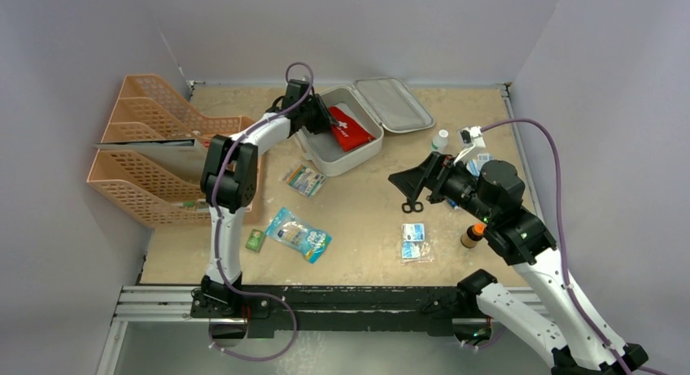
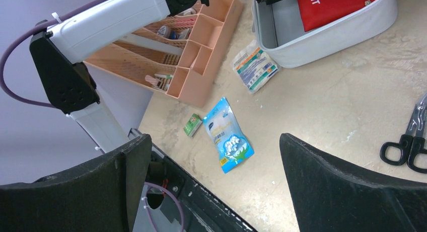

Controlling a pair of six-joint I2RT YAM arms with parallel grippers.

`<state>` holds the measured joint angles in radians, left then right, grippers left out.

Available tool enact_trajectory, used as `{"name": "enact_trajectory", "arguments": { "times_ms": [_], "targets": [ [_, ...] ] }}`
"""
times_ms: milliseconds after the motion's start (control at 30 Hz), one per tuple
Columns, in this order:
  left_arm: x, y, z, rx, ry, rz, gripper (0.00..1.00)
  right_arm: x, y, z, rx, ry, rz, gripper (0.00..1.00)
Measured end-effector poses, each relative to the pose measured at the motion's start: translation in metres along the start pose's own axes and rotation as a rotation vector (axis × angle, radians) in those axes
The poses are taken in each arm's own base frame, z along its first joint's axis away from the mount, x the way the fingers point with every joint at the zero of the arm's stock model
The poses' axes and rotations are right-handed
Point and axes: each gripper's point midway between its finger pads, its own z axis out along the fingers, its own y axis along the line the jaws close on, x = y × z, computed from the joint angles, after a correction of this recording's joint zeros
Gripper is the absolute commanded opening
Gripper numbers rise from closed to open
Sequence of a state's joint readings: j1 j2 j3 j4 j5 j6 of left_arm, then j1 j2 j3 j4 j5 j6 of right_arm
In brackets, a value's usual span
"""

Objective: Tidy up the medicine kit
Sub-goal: Place the medicine pouch inside the medicine box.

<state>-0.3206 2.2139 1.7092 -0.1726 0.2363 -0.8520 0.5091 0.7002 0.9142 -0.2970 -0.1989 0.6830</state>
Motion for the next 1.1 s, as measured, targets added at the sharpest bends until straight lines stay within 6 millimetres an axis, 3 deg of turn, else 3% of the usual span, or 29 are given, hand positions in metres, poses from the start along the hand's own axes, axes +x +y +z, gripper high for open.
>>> {"name": "enact_trajectory", "arguments": {
  "times_ms": [100,267,600,1100],
  "targets": [
    [0.001,0.001,0.0,-0.004,0.008,0.004,0.36,0.0,0.0,0.0,0.001,0.002,-0.003,0.99],
    [-0.001,0.005,-0.002,-0.018,0.012,0.008,0.33,0.0,-0.001,0.0,0.005,0.001,-0.002,0.99],
    [0.0,0.018,0.004,-0.057,0.021,0.032,0.0,0.0,-0.002,0.003,0.01,0.003,0.0,0.99],
    [-0.007,0.02,0.014,-0.059,-0.004,0.061,0.0,0.001,-0.003,0.004,0.011,0.016,-0.01,0.99]
  ]
}}
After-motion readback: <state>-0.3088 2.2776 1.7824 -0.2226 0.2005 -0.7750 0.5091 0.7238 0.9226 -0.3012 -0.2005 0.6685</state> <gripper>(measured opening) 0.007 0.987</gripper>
